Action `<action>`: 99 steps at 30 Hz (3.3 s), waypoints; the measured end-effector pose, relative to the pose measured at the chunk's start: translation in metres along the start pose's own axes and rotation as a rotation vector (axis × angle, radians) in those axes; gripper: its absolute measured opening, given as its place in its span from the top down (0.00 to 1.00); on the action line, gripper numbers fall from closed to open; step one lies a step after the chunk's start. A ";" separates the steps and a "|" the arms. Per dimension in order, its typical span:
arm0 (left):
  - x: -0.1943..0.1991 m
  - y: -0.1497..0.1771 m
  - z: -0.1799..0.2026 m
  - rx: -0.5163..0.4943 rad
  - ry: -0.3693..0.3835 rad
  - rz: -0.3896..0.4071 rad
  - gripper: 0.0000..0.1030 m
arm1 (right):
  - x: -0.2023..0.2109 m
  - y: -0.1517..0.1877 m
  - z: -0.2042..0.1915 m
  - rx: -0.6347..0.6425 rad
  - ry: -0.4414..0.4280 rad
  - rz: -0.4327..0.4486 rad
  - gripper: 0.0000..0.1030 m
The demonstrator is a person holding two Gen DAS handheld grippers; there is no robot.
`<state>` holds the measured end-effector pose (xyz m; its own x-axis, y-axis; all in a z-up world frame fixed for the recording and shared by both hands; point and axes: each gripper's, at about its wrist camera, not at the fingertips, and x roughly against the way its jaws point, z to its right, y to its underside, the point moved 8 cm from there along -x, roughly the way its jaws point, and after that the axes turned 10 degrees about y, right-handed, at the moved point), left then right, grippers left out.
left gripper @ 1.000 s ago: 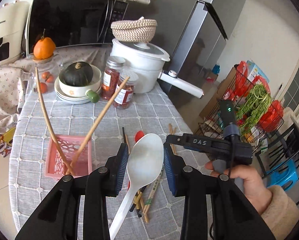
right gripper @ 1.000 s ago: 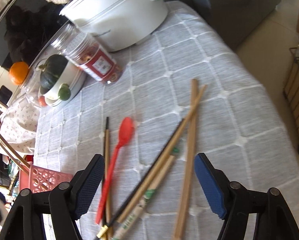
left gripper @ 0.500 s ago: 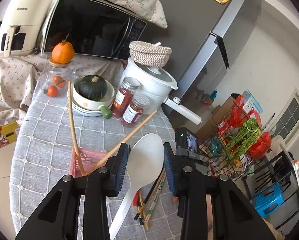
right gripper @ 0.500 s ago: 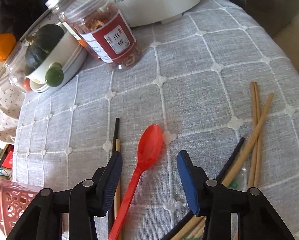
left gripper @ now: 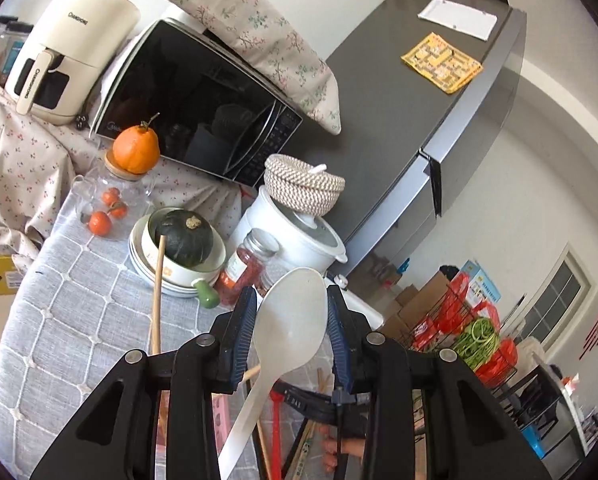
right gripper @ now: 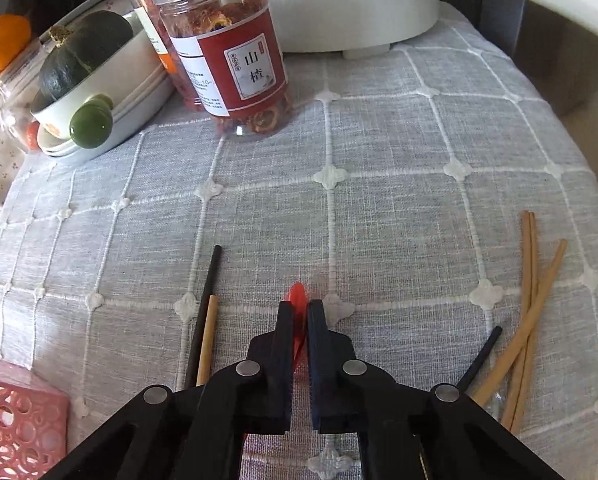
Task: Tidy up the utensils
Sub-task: 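Carry the white spoon into the pink basket with the left tool while the right tool grasps the red spoon, then carry the red spoon to the pink basket and open the right tool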
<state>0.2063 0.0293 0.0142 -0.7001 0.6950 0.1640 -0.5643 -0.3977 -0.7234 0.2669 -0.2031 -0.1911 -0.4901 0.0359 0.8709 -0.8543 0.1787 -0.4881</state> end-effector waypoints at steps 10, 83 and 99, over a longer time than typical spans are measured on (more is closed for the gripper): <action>-0.037 0.001 -0.044 0.135 -0.005 0.037 0.64 | 0.053 -0.012 0.002 0.009 -0.052 0.109 0.98; 0.084 0.080 -0.131 0.001 -0.583 -0.553 0.25 | 0.180 -0.023 -0.127 -0.294 0.032 0.591 0.70; 0.060 0.112 -0.088 -0.076 -0.551 -0.620 0.21 | 0.220 0.024 -0.063 -0.117 -0.062 0.388 0.34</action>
<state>0.1394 0.0794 -0.1161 -0.3969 0.3745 0.8380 -0.9008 0.0164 -0.4340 0.1496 -0.1293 -0.0074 -0.7845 0.0639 0.6169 -0.5805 0.2746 -0.7666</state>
